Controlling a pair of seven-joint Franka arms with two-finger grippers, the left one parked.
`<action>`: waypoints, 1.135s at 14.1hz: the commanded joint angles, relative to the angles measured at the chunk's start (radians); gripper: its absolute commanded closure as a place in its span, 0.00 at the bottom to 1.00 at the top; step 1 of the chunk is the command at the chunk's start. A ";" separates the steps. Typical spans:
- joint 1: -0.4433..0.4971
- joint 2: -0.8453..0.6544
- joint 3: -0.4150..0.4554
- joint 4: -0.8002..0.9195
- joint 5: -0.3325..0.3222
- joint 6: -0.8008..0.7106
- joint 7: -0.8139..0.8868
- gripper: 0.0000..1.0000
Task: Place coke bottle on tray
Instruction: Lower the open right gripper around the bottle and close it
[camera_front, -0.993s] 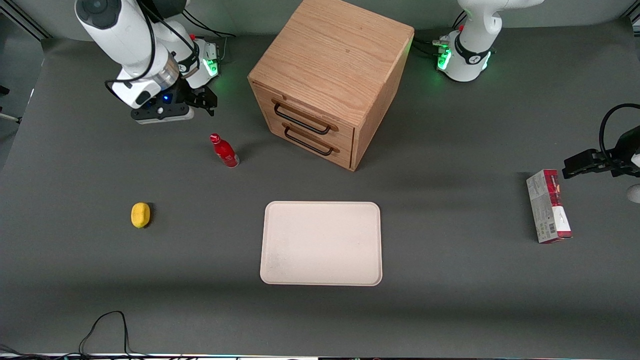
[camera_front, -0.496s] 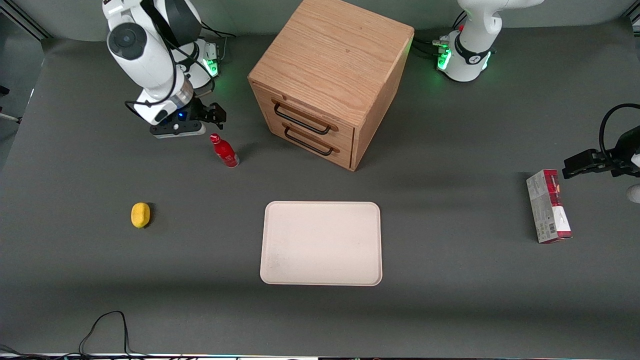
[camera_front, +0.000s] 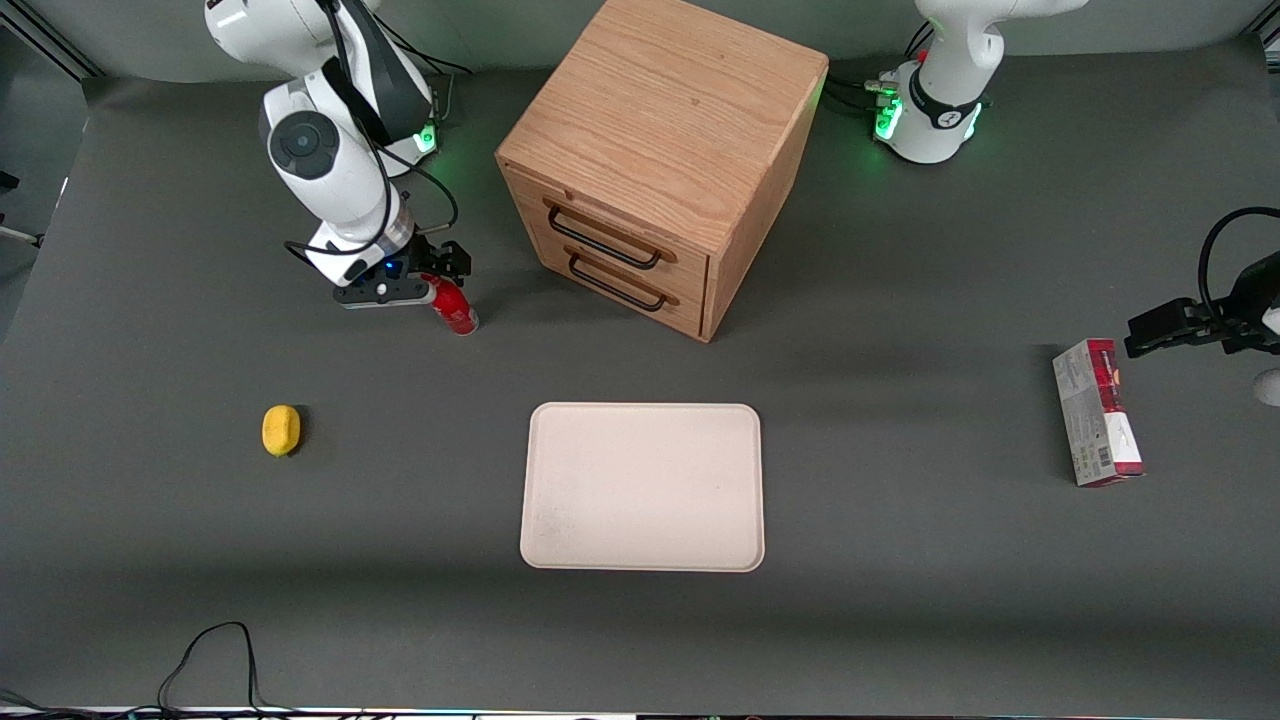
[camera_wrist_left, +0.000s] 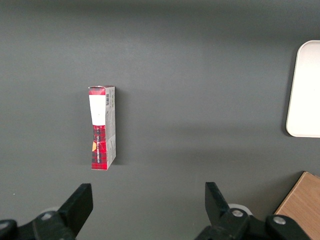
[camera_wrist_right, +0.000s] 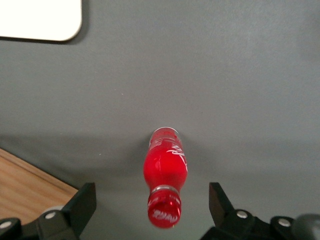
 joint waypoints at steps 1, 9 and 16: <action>0.010 -0.001 -0.005 -0.038 -0.011 0.042 0.030 0.00; 0.007 0.010 -0.005 -0.045 -0.011 0.040 0.028 0.35; 0.007 0.016 -0.005 -0.041 -0.011 0.034 0.026 0.86</action>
